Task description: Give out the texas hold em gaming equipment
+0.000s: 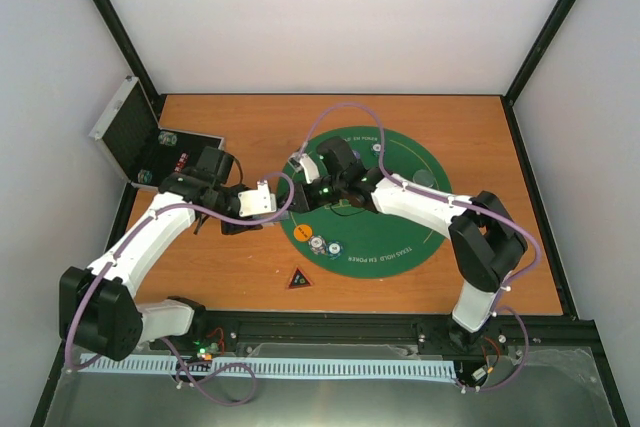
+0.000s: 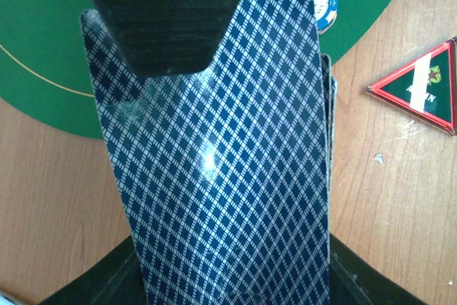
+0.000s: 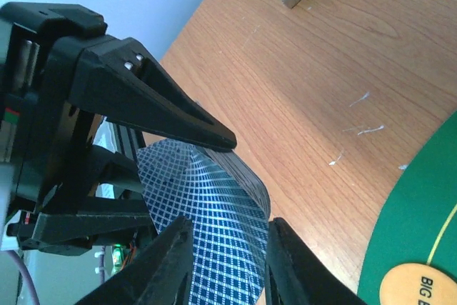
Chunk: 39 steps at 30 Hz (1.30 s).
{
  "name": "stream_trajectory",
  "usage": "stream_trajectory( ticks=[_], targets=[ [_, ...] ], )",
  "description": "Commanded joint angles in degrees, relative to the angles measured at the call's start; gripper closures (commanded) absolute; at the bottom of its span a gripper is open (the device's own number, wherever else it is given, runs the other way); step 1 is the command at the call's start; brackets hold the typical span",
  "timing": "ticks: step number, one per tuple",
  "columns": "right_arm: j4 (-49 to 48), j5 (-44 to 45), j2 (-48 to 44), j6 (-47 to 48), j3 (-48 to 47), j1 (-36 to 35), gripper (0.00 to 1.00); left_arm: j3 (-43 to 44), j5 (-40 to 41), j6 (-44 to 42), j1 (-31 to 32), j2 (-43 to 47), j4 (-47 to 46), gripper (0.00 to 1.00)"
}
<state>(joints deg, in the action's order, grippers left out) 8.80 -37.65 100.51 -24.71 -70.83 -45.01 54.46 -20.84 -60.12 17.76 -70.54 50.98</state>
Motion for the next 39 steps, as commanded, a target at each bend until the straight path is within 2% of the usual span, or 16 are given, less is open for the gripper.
stream_trajectory(
  ticks=[1, 4, 12, 17, 25, 28, 32, 39],
  targets=[
    [0.3, 1.2, 1.7, 0.5, -1.1, -0.1, 0.69, 1.7, -2.0, 0.4, 0.4, -0.6, -0.9, 0.52],
    [4.0, 3.8, 3.1, 1.9, -2.6, -0.1, 0.68, 1.9, -2.2, 0.4, 0.4, -0.6, -0.7, 0.52],
    [6.4, 5.9, 2.5, 3.9, -2.9, -0.2, 0.66, 1.8, -2.2, 0.2, 0.4, -0.4, -0.7, 0.52],
    [9.7, 9.5, 0.8, 5.9, -3.3, -0.1, 0.79, 1.5, -2.1, 0.2, 0.4, -0.3, -0.8, 0.52],
    [10.9, 9.5, -1.0, 6.3, -4.0, -0.1, 0.77, 1.4, -2.1, 0.3, 0.4, -0.1, -0.8, 0.52],
    [10.0, 6.5, -1.1, 6.0, -4.0, -0.1, 0.72, 1.4, -2.1, 0.4, 0.4, -0.2, -0.9, 0.52],
    [6.7, 3.6, -1.2, 4.0, -2.8, 0.0, 0.58, 1.3, -2.1, 0.4, 0.4, 0.0, -0.8, 0.52],
    [5.2, 1.2, 3.7, 2.2, -4.6, -0.3, 0.51, 1.8, -3.0, 0.5, 0.4, 0.2, -0.8, 0.52]
  ],
)
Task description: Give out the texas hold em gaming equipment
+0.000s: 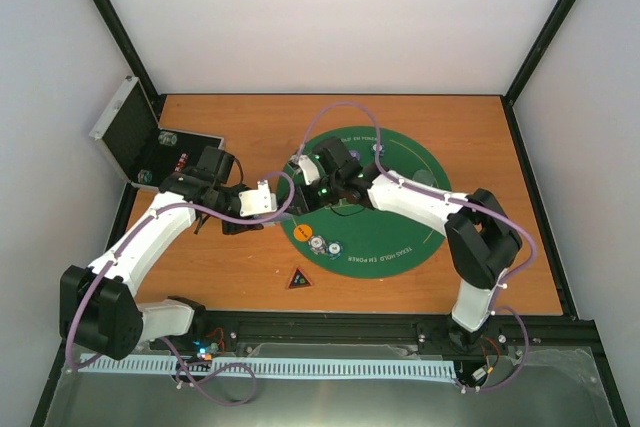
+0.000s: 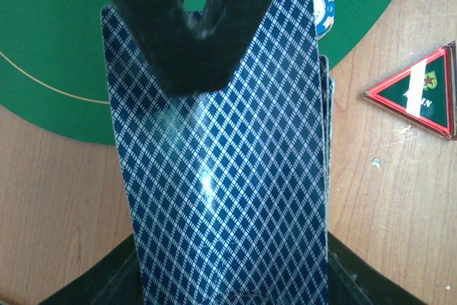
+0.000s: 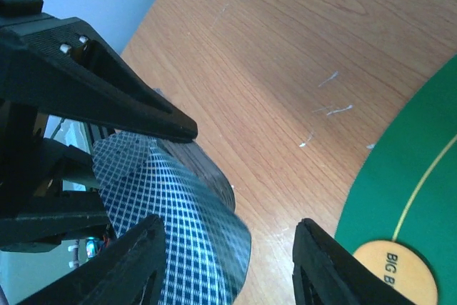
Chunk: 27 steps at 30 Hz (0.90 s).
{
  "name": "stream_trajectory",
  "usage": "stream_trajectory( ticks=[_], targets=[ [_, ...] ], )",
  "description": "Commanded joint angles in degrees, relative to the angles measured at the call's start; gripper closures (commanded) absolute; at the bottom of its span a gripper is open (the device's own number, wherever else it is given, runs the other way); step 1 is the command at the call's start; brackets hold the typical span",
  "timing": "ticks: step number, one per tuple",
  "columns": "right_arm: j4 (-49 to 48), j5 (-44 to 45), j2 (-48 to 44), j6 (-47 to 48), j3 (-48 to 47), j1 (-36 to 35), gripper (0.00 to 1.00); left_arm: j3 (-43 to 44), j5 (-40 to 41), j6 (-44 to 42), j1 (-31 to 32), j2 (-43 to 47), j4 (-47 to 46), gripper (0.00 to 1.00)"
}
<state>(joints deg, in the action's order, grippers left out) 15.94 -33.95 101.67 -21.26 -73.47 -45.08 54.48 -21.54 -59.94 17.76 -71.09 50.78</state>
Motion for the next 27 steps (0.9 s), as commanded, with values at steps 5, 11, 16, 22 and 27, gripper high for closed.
stream_trajectory(
  ticks=[5, 11, 16, 22, 27],
  targets=[
    [-2.5, -2.7, 2.6, -1.3, -2.1, -0.3, 0.69, 1.6, -2.0, 0.3, 0.4, 0.8, -0.5, 0.52],
    [-0.5, 0.6, 0.4, -0.1, -1.3, -0.1, 0.86, 1.0, -1.1, 0.4, 0.4, 0.8, -0.8, 0.52],
    [0.9, 2.1, -0.6, 0.7, -1.2, 0.0, 0.89, 0.6, -0.3, 0.4, 0.4, 0.9, -0.9, 0.52],
    [2.0, 2.5, -2.0, 1.3, -1.1, 0.2, 0.90, 0.3, -0.1, 0.5, 0.4, 0.8, -1.0, 0.52],
    [2.9, 2.4, -2.8, 1.9, -0.9, 0.2, 0.97, 0.2, -0.1, 0.5, 0.5, 0.7, -1.1, 0.52]
  ],
)
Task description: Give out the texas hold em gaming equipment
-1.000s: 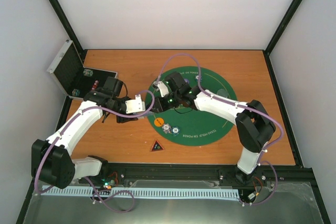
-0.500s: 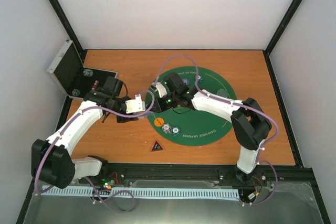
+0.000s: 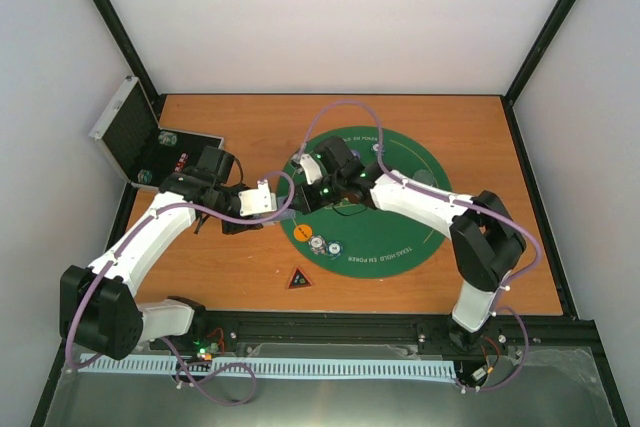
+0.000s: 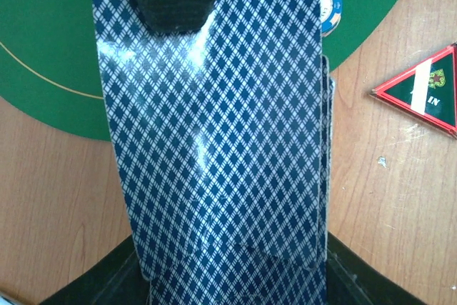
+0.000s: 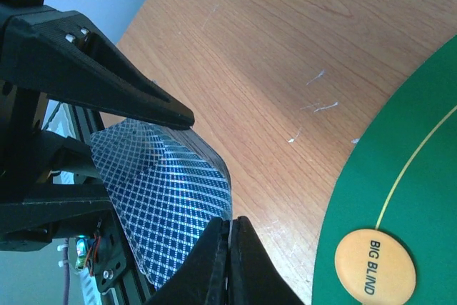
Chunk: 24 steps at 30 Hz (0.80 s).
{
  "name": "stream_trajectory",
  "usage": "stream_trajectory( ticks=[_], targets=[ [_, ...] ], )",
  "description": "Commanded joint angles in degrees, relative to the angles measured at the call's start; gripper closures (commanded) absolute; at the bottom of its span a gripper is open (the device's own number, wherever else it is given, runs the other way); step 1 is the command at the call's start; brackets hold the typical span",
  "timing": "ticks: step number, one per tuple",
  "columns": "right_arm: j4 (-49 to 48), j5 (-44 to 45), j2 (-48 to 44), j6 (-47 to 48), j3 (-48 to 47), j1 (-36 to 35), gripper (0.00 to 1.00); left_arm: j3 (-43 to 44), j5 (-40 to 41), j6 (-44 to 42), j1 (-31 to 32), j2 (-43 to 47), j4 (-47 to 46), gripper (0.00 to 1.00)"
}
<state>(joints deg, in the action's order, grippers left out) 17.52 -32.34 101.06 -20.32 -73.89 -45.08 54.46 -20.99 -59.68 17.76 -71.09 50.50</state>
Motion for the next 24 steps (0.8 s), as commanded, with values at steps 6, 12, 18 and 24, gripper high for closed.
stream_trajectory(
  ticks=[6, 12, 18, 24],
  targets=[
    [3.2, 1.4, -4.5, 2.2, -0.5, 1.0, 0.97, -0.3, -0.6, 0.3, 0.4, 0.9, -1.1, 0.52],
    [3.6, 0.5, -6.4, 2.6, -0.4, 1.5, 0.97, -0.4, -0.6, 0.3, 0.4, 0.8, -1.1, 0.52],
    [3.5, -0.8, -8.1, 2.5, -0.3, 2.6, 0.97, -0.2, -0.8, 0.5, 0.4, 0.9, -1.0, 0.52],
    [2.8, -1.4, -10.8, 2.2, 1.1, 3.8, 0.97, -0.2, -1.2, 0.7, 0.4, 0.9, -1.1, 0.52]
  ],
)
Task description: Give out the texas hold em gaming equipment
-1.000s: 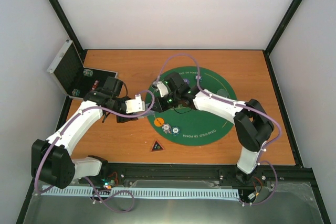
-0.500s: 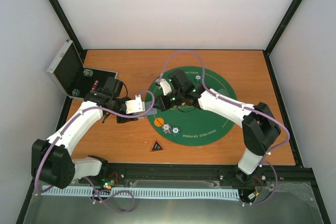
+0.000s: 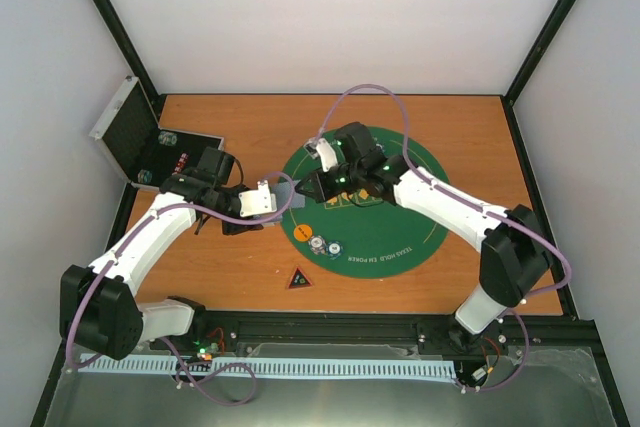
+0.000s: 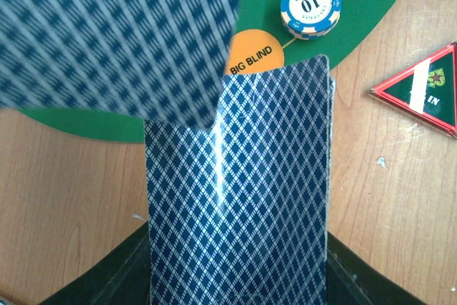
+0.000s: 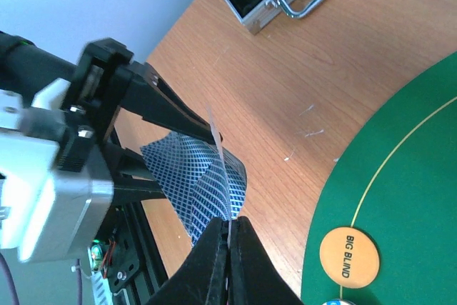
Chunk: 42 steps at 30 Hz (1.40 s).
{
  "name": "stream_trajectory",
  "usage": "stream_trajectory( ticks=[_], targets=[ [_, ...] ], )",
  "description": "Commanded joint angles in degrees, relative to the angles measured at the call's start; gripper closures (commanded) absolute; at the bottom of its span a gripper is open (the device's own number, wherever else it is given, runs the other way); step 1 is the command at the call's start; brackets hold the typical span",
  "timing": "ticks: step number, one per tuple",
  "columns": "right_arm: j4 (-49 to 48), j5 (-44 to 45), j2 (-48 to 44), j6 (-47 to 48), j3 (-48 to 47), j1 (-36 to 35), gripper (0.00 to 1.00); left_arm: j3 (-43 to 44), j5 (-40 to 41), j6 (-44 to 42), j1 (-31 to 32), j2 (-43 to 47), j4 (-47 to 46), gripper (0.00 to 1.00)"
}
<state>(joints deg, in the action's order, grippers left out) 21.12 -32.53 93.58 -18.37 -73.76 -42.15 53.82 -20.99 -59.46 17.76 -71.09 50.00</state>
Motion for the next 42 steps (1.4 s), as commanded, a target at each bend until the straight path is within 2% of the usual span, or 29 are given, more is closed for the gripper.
stream_trajectory(
  ticks=[1, 7, 12, 16, 20, 28, 31, 35, 38, 42],
  targets=[
    [-0.6, -1.5, -3.5, 0.2, 1.0, 1.0, 0.97, 0.4, -1.2, 0.5, 0.4, 0.9, -0.6, 0.52],
    [1.6, 3.6, -8.1, 2.6, 1.0, 3.2, 0.97, 0.3, -1.1, 0.8, 0.4, 1.0, -0.5, 0.52],
    [7.4, 15.7, -13.8, 11.7, 0.8, 3.7, 0.97, 0.1, -1.1, 1.7, 0.4, 1.2, -0.4, 0.52],
    [7.5, 30.1, -16.6, 21.6, 4.7, 3.7, 0.97, -0.2, -0.7, 4.2, 0.4, 1.0, -1.4, 0.52],
    [2.7, 38.8, -14.6, 30.7, 7.2, 3.7, 0.97, -2.0, 1.7, 7.0, 0.4, 0.8, -3.5, 0.52],
    [-16.0, 51.1, -2.5, 48.6, 7.8, -1.3, 0.97, -3.9, 6.5, 14.3, 0.4, -0.8, -4.9, 0.52],
    [-24.5, 53.3, 2.6, 55.3, 9.9, -1.4, 0.97, -4.7, 6.9, 15.0, 0.4, -0.3, -5.5, 0.52],
    [-33.9, 49.7, 7.1, 60.6, 13.9, -1.7, 0.97, -4.6, 7.5, 15.5, 0.3, 0.7, -5.7, 0.52],
    [-36.6, 47.1, 10.2, 61.1, 14.8, -2.4, 0.97, -4.6, 7.7, 15.7, 0.3, 1.7, -5.6, 0.52],
    [-34.5, 47.7, 14.8, 62.1, 15.3, -5.1, 0.97, -4.9, 8.6, 15.9, 0.0, 2.8, -5.6, 0.52]
  ],
)
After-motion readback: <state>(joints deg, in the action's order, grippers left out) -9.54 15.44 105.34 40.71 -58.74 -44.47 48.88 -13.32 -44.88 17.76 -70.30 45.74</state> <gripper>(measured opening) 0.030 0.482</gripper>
